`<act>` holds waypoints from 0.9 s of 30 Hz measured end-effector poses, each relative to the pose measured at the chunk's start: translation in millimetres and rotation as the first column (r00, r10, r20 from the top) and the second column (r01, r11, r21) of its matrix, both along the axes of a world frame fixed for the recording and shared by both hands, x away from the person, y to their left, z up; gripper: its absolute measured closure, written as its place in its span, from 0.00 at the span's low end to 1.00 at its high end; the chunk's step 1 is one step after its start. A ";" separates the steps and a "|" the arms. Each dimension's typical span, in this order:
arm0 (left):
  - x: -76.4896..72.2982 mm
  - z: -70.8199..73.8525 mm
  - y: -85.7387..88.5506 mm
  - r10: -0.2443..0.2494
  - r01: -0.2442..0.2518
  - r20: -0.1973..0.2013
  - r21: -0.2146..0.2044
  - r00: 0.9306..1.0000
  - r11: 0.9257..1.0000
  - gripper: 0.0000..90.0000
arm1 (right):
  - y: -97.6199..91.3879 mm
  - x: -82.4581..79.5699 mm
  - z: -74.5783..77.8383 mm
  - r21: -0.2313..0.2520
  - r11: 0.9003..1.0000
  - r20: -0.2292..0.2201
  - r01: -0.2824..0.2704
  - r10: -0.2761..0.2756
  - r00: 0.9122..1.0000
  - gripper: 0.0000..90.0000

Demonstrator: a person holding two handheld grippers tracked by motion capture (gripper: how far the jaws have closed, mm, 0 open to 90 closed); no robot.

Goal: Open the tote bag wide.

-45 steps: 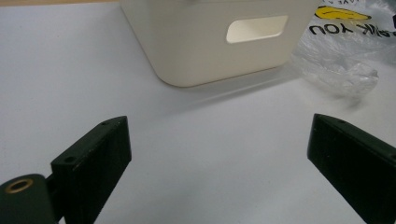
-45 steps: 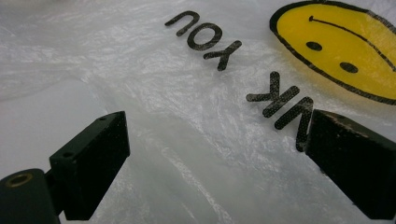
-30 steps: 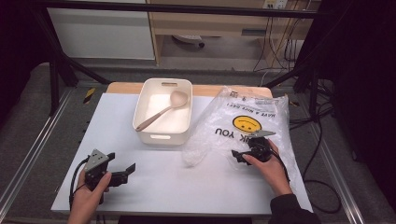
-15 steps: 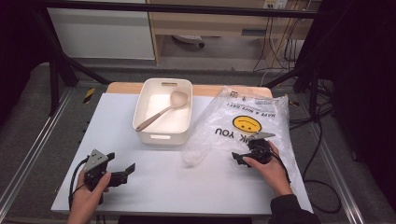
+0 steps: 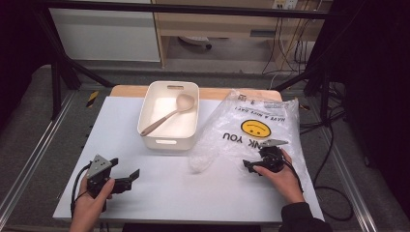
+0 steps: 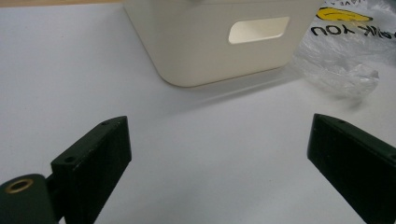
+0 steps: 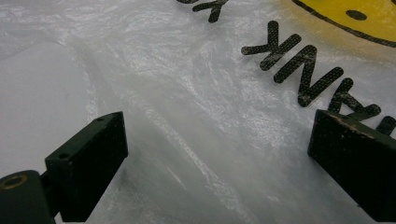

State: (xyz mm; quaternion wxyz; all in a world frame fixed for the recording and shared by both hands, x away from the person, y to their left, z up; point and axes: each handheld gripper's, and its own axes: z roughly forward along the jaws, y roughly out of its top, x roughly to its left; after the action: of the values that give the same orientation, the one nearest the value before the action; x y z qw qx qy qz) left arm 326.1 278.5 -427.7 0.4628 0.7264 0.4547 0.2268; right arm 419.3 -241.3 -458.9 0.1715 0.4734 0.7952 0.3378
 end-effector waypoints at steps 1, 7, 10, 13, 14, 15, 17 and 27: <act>0.1 -0.1 0.0 0.000 0.000 0.000 0.000 1.000 1.000 0.07 | 0.9 -0.4 0.1 0.001 1.000 -0.001 0.001 -0.001 1.000 0.06; 0.2 -0.5 -0.6 -0.002 0.002 -0.003 0.000 1.000 1.000 0.06 | 3.9 -3.0 -0.2 -0.025 1.000 0.042 0.002 -0.001 0.999 0.23; 0.3 -0.5 -0.6 -0.002 0.002 -0.004 0.003 1.000 1.000 0.06 | 2.3 -2.4 0.8 -0.020 1.000 0.056 0.006 -0.005 0.998 0.35; 0.6 -0.8 -0.9 -0.004 0.004 -0.005 0.004 1.000 1.000 0.07 | 0.5 -1.5 1.9 -0.014 1.000 0.062 0.014 -0.013 0.998 0.49; 0.7 -0.9 -1.1 -0.004 0.004 -0.006 0.005 1.000 1.000 0.07 | 0.3 -1.4 2.3 -0.009 1.000 0.059 0.014 -0.013 0.998 0.53; 0.8 -1.0 -1.3 -0.004 0.004 -0.006 0.005 1.000 1.000 0.07 | 0.2 -0.8 2.2 -0.007 1.000 0.063 0.015 -0.015 0.998 0.57; 1.0 -1.1 -1.5 -0.005 0.005 -0.006 0.006 1.000 1.000 0.07 | 0.4 0.7 2.4 -0.003 1.000 0.066 0.020 -0.019 0.998 0.66; 1.2 -1.0 -1.6 -0.006 0.006 -0.006 0.007 1.000 1.000 0.07 | 9.2 11.0 3.9 0.027 0.999 0.042 0.047 -0.048 0.998 1.00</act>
State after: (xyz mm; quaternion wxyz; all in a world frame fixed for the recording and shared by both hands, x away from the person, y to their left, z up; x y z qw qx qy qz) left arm 327.3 277.0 -428.7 0.4598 0.7299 0.4531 0.2249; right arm 430.3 -232.0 -455.0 0.1903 0.4870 0.7755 0.3538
